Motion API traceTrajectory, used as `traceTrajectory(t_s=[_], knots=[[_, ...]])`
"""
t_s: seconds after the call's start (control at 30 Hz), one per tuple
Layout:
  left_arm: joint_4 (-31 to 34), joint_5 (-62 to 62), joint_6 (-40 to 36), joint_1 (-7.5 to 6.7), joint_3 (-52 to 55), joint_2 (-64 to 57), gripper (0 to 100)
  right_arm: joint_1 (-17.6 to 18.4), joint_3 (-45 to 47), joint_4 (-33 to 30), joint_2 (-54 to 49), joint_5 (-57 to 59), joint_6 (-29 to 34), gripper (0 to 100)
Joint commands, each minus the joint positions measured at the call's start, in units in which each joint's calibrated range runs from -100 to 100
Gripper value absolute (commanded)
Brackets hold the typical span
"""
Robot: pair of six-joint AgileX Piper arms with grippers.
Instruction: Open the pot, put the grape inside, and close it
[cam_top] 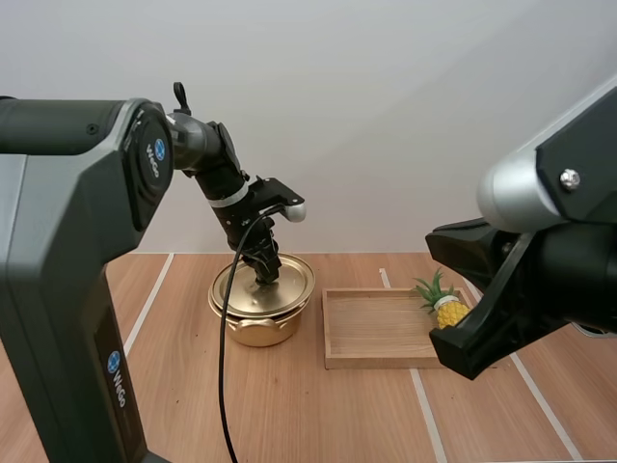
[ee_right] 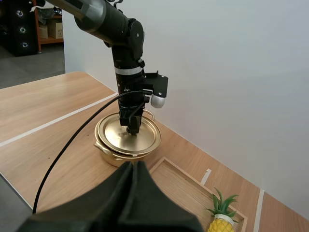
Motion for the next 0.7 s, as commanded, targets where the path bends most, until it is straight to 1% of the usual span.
traceTrajectory(t_s=[0.0,0.1,0.47,0.53,0.6,0.63,0.67], knots=[[2.5,0.7,-0.8,0.0,-0.1,0.5,0,-0.2,0.1,0.2,-0.3,0.0,0.2,0],[3.4,1.8,-1.1,0.0,-0.1,0.5,0,-0.2,0.1,0.2,-0.3,0.0,0.2,0],[3.4,3.0,-1.3,0.0,-0.1,0.5,0,-0.2,0.1,0.2,-0.3,0.0,0.2,0],[3.4,4.1,-1.3,0.0,-0.1,0.5,2,-0.2,0.1,0.2,-0.3,0.0,0.2,0],[3.4,5.2,-1.3,0.0,-0.1,0.5,16,-0.2,0.1,0.2,-0.3,0.0,0.2,0],[3.4,6.0,-1.3,0.0,-0.1,0.4,29,-0.2,0.1,0.2,-0.3,0.0,0.2,0],[3.3,6.2,-1.3,0.0,-0.1,0.3,46,-0.2,0.1,0.2,-0.3,0.0,0.2,0]])
